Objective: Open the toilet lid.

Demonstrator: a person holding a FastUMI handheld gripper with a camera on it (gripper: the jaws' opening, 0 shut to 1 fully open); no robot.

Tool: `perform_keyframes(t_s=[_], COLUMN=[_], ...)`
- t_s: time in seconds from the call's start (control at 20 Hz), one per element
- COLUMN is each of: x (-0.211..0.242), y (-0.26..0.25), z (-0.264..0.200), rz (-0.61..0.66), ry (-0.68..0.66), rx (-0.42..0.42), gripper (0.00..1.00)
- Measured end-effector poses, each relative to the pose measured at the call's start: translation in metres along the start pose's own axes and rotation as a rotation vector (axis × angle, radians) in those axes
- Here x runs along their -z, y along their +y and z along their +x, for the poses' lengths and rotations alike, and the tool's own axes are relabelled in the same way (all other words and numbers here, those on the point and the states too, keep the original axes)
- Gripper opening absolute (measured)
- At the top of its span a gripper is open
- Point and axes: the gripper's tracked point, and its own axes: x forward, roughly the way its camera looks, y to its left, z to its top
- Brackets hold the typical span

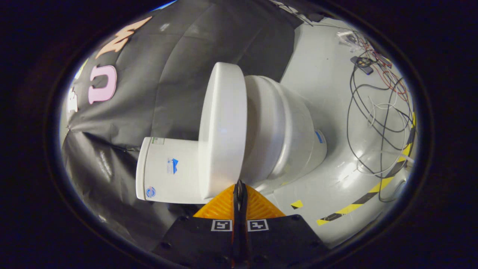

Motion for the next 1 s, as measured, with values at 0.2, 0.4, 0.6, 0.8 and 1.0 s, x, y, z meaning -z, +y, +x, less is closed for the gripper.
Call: perform_keyframes(t_s=[0.2, 0.4, 0.6, 0.8, 1.0], x=[-0.003, -0.005, -0.006, -0.007, -0.004], y=[0.024, 0.052, 0.073, 0.088, 0.098], z=[-0.010, -0.018, -0.023, -0.025, -0.027], rz=[-0.079, -0.091, -0.132, -0.141, -0.179], ry=[-0.017, -0.039, -0.086, -0.156, -0.193], rx=[0.006, 0.002, 0.025, 0.065, 0.092], gripper=[0.00, 0.01, 0.00, 0.01, 0.00])
